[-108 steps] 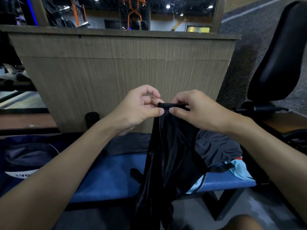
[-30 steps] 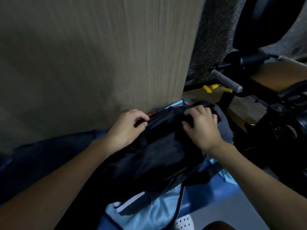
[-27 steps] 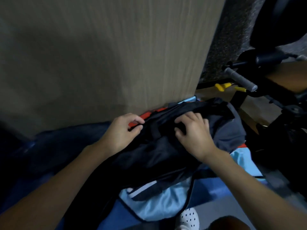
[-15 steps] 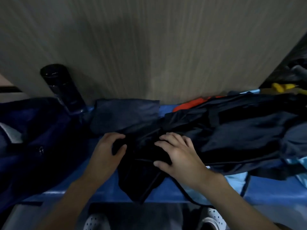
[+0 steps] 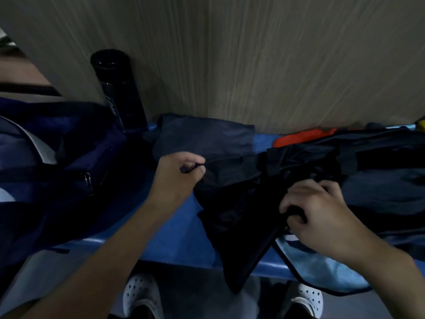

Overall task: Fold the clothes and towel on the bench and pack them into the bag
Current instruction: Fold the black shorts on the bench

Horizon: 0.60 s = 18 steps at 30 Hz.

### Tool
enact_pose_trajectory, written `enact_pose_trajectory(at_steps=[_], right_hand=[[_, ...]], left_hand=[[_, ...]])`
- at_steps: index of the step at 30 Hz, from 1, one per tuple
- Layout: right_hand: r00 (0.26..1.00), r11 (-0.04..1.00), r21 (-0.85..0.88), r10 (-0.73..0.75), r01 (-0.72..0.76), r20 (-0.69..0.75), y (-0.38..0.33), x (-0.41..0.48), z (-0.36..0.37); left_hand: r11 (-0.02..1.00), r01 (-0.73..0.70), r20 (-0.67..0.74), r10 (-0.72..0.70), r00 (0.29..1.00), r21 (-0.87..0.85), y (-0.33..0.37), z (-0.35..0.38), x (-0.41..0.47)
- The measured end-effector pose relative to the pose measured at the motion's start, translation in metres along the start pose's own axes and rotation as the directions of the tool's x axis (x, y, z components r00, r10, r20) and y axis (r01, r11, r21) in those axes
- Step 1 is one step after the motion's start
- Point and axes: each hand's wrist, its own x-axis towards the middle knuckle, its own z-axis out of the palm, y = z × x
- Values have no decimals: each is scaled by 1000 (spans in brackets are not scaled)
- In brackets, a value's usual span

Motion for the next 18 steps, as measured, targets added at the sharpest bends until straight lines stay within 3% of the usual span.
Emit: enact_pose_trajectory(at_steps=[3, 5, 9, 13, 18], right_hand=[[981, 994, 87, -44, 61, -189, -14, 12, 3], [968, 988, 129, -54, 88, -243, -26, 23, 8], [985, 987, 78, -130, 139, -110, -34, 32, 27], [989, 984, -102, -148, 146, -12, -38, 35, 39], [953, 998, -48, -43, 30, -301, -52, 46, 39]], left_hand=[[991, 42, 11, -41, 999, -130, 10, -4, -3], [969, 89, 90, -70, 994, -232, 17, -7, -6], [898, 176, 276, -64, 959, -403, 25, -11, -9], [919, 148, 230, -65, 971, -364, 25, -15, -3], [916, 118, 314, 9, 950, -383, 33, -14, -7]])
